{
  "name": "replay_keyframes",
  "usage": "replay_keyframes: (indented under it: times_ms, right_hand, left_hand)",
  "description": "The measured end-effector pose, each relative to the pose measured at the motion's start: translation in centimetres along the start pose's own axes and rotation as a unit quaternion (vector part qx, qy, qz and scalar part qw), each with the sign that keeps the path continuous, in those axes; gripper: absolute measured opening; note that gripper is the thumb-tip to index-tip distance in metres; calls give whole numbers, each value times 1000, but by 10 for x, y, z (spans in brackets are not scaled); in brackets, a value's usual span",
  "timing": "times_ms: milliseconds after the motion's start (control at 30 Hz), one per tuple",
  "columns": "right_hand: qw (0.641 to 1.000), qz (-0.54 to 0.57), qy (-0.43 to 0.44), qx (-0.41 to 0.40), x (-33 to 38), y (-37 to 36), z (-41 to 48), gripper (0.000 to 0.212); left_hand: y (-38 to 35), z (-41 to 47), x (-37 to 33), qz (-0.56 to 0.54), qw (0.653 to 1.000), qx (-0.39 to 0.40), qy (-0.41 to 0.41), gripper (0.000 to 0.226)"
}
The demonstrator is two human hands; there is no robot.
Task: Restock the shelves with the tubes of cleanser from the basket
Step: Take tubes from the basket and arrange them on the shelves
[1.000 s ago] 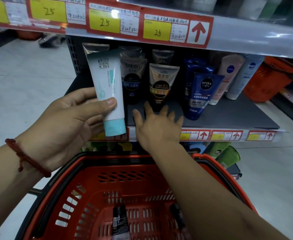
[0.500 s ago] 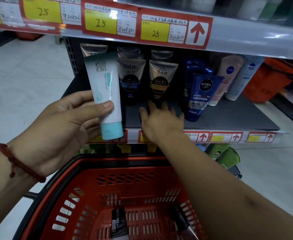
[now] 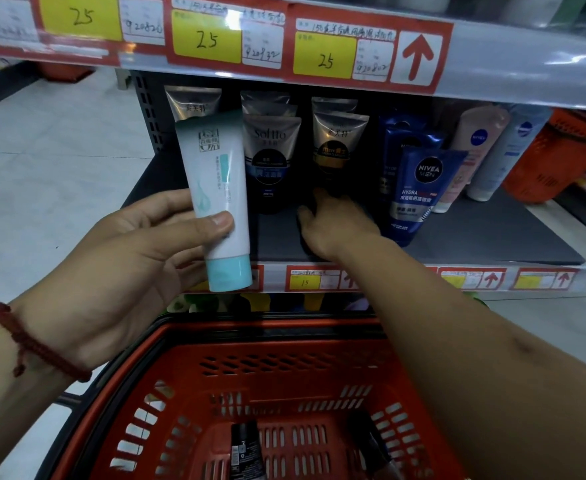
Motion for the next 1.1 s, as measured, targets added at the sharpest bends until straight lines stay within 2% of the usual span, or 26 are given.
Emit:
replay_keyframes:
  times_ms: [367, 567, 700, 800, 967, 1100]
  right_hand:
    - [997, 14, 52, -52, -6, 2, -27, 57]
    - [987, 49, 139, -66, -3, 18, -78, 59]
    - [968, 134, 207, -46, -4, 40, -125, 44]
    - [944, 253, 211, -12, -8, 61, -155, 29]
    - [905, 360, 225, 11, -20, 97, -191, 25]
    - [888, 403, 220, -6, -25, 122, -206, 29]
  left_hand:
    - [-4, -10, 2, 37, 999, 3, 0, 45]
    - [-23, -29, -4, 32, 999, -29, -3, 53]
    - [-38, -45, -8, 25, 998, -52, -15, 54]
    - [-50, -58, -14, 45, 997, -52, -24, 49]
    - [-77, -76, -34, 76, 996, -26, -46, 47]
    - [-106, -82, -55, 62, 996, -7, -70, 48]
Point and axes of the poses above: each hand's wrist, its own z-axis towards the middle knuckle, its own y-axis out of the back of the hand, x = y × z, the point moved 3 cm from there along z, towards the middle knuckle, and after that the axes turned 4 degrees about -y, right-handed, at the moved point
